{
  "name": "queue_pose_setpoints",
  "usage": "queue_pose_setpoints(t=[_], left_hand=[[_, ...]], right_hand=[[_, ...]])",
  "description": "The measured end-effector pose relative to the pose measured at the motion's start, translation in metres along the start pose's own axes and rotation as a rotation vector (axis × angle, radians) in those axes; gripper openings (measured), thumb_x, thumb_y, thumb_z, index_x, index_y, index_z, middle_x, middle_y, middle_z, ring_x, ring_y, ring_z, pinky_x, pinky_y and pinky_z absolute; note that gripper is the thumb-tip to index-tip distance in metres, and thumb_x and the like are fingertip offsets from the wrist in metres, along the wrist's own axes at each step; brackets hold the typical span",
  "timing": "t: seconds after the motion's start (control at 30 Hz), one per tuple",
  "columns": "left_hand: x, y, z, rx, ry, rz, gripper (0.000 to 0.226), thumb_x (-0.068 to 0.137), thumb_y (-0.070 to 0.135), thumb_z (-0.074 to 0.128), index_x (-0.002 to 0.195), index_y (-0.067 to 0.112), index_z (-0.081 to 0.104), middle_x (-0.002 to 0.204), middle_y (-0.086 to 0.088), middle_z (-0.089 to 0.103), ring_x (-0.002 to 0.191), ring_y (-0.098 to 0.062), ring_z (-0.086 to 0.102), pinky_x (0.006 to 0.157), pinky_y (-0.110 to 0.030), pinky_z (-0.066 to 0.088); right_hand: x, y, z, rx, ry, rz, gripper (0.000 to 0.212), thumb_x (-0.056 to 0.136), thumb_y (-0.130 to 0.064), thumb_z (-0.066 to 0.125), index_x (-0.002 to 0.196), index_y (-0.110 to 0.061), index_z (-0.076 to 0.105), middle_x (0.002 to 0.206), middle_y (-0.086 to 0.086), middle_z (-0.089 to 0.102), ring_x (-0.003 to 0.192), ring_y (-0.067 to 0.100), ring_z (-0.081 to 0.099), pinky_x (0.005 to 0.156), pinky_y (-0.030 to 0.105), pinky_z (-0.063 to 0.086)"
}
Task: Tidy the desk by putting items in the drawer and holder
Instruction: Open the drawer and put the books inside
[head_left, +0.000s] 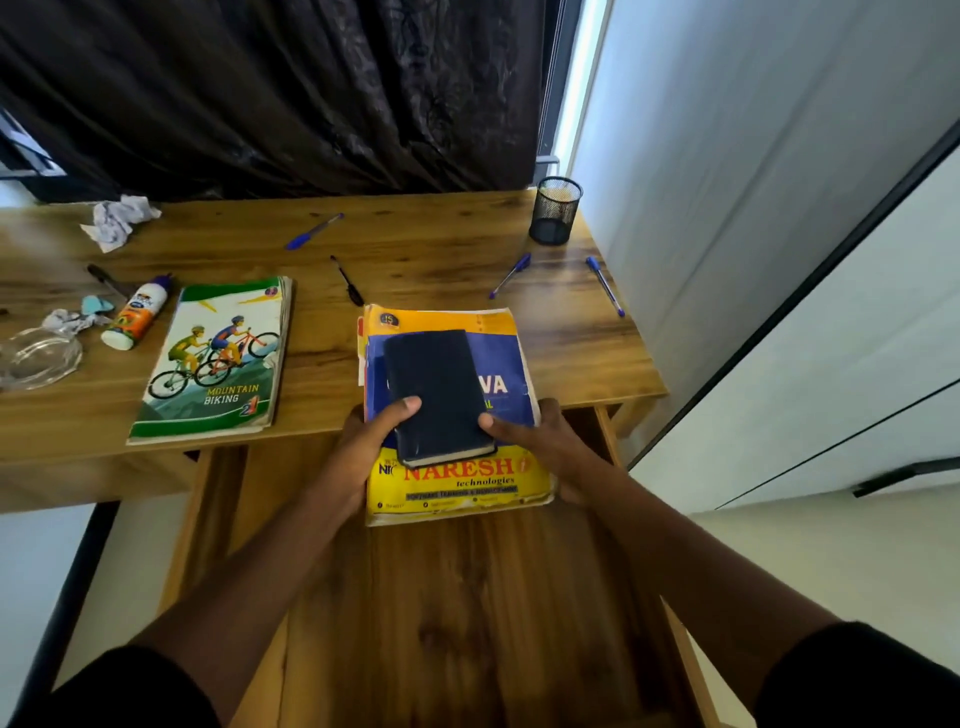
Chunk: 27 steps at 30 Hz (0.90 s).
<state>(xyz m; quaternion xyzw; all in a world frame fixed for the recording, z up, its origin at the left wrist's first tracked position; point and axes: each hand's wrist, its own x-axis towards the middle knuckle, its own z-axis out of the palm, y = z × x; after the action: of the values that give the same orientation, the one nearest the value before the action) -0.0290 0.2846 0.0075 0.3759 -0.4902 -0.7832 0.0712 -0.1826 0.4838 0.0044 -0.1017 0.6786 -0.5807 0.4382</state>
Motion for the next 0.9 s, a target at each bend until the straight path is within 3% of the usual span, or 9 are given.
queue_pose_setpoints(t=[0.1,0.2,0.33,0.47,0.53,0.6,0.73,0.83,0.9], left_hand=[[-0.033,-0.021,-0.006,0.072,-0.038,0.020,0.078,0.071,0.047,0.088,0.136,0.020,0.056,0.121,-0.016,0.072,0.102,-0.040,0.073,0.088,-0.060,0.058],[-0.070,-0.038,-0.008,0.138,-0.079,0.058,0.056,0.081,0.044,0.079,0.129,0.023,0.061,0.116,-0.011,0.075,0.102,-0.036,0.074,0.088,-0.054,0.060],[-0.108,-0.072,-0.017,0.179,-0.128,0.000,0.077,0.070,0.053,0.083,0.135,0.023,0.055,0.121,-0.012,0.072,0.108,-0.035,0.071,0.088,-0.054,0.059],[-0.126,-0.116,-0.027,0.174,-0.153,-0.150,0.087,0.064,0.046,0.088,0.138,0.020,0.051,0.122,-0.015,0.072,0.112,-0.035,0.070,0.092,-0.056,0.057],[-0.129,-0.134,-0.027,0.160,-0.143,-0.220,0.094,0.059,0.046,0.093,0.139,0.020,0.051,0.124,-0.014,0.071,0.114,-0.034,0.069,0.098,-0.059,0.053],[-0.127,-0.143,-0.026,0.173,-0.150,-0.248,0.093,0.060,0.045,0.095,0.139,0.023,0.051,0.126,-0.011,0.071,0.117,-0.033,0.068,0.101,-0.060,0.051],[-0.121,-0.146,-0.014,0.294,-0.182,-0.266,0.089,0.057,0.048,0.095,0.135,0.029,0.057,0.125,0.001,0.072,0.120,-0.024,0.065,0.106,-0.054,0.049],[-0.115,-0.150,-0.005,0.304,-0.170,-0.292,0.093,0.052,0.057,0.094,0.133,0.028,0.059,0.123,0.001,0.073,0.120,-0.025,0.065,0.108,-0.054,0.047],[-0.113,-0.151,0.003,0.319,-0.185,-0.297,0.091,0.051,0.057,0.093,0.130,0.027,0.061,0.121,0.001,0.074,0.119,-0.024,0.065,0.108,-0.053,0.048]], right_hand=[[-0.023,0.027,0.008,-0.063,-0.002,-0.007,0.109,0.058,-0.050,0.097,0.143,-0.023,0.033,0.131,0.003,0.064,0.110,0.023,0.072,0.089,0.051,0.061],[-0.048,0.053,0.011,-0.098,-0.025,-0.025,0.110,0.056,-0.057,0.096,0.142,-0.021,0.038,0.131,0.003,0.065,0.110,0.021,0.072,0.086,0.047,0.063],[-0.096,0.083,0.013,-0.131,-0.013,0.006,0.092,0.060,-0.044,0.089,0.133,-0.021,0.037,0.119,-0.006,0.065,0.100,0.013,0.073,0.068,0.024,0.060],[-0.125,0.127,0.001,-0.080,-0.059,0.085,0.087,0.067,-0.031,0.094,0.134,-0.021,0.039,0.121,-0.001,0.070,0.103,0.016,0.074,0.076,0.036,0.064],[-0.130,0.142,-0.005,-0.101,-0.062,0.118,0.093,0.064,-0.037,0.098,0.136,-0.021,0.041,0.123,0.001,0.071,0.105,0.022,0.074,0.084,0.049,0.063],[-0.132,0.147,-0.011,-0.127,-0.058,0.126,0.099,0.059,-0.043,0.100,0.137,-0.022,0.041,0.124,0.002,0.070,0.106,0.024,0.074,0.086,0.054,0.062],[-0.130,0.144,-0.026,-0.176,-0.069,0.113,0.100,0.057,-0.043,0.100,0.136,-0.023,0.043,0.125,0.002,0.070,0.109,0.022,0.073,0.086,0.053,0.062],[-0.131,0.141,-0.034,-0.196,-0.092,0.090,0.071,0.074,-0.026,0.092,0.132,-0.024,0.051,0.121,0.001,0.072,0.109,0.020,0.073,0.087,0.049,0.062],[-0.133,0.141,-0.038,-0.196,-0.069,0.098,0.066,0.076,-0.020,0.090,0.127,-0.029,0.049,0.119,-0.001,0.071,0.107,0.015,0.073,0.083,0.040,0.064]])
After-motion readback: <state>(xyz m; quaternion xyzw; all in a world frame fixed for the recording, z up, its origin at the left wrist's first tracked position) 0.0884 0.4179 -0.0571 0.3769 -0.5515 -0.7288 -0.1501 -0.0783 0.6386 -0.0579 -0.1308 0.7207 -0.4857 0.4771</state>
